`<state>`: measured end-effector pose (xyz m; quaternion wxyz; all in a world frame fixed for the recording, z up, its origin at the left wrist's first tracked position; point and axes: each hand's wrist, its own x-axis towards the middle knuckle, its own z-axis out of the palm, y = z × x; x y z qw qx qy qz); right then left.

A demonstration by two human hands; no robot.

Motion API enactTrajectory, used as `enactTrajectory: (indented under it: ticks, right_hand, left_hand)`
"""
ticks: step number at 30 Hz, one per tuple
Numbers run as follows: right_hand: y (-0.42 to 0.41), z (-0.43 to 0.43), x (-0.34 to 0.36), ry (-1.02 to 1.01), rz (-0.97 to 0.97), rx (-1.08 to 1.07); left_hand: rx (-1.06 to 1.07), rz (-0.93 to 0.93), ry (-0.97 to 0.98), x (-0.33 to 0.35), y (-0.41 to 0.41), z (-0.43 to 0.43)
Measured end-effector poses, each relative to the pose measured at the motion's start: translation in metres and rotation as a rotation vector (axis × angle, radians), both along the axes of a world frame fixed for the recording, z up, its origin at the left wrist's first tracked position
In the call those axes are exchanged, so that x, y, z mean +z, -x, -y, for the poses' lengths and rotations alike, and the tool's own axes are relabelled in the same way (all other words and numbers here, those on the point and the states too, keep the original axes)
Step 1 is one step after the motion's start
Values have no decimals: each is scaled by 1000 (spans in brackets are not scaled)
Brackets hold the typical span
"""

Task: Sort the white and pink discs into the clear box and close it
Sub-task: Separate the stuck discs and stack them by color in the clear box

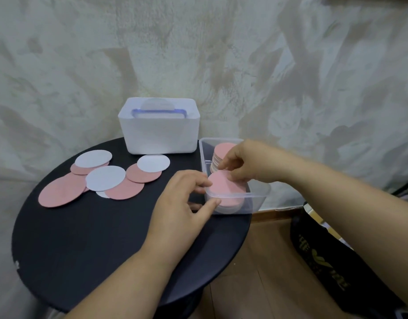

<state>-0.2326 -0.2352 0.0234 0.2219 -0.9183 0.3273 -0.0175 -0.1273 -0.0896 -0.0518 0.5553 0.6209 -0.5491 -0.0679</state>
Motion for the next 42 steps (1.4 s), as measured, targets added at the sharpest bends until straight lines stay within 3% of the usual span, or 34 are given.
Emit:
enactTrajectory:
  ticks: [14, 23, 26, 29, 33, 38, 42]
  right_hand:
    - [-2, -8, 0, 156, -122, 15]
    - [-4, -15, 4, 299, -300, 98]
    - [0, -20, 5, 310, -194, 80]
    - [6, -31, 8, 323, 61, 30]
    - [5, -68, 3, 250, 403, 125]
    - [-10, -114, -37, 191, 371, 351]
    - [-14, -130, -71, 254, 248, 304]
  left_hand:
    - [1, 14, -11, 1, 0, -2]
    - [-6, -6, -20, 2, 0, -4]
    - [-15, -66, -21, 7, -1, -8]
    - [40, -71, -47, 13, -10, -19]
    - [272, 47, -124, 16, -42, -41]
    - [393, 313, -554, 3, -87, -65]
    - [404, 404, -671, 0, -98, -71]
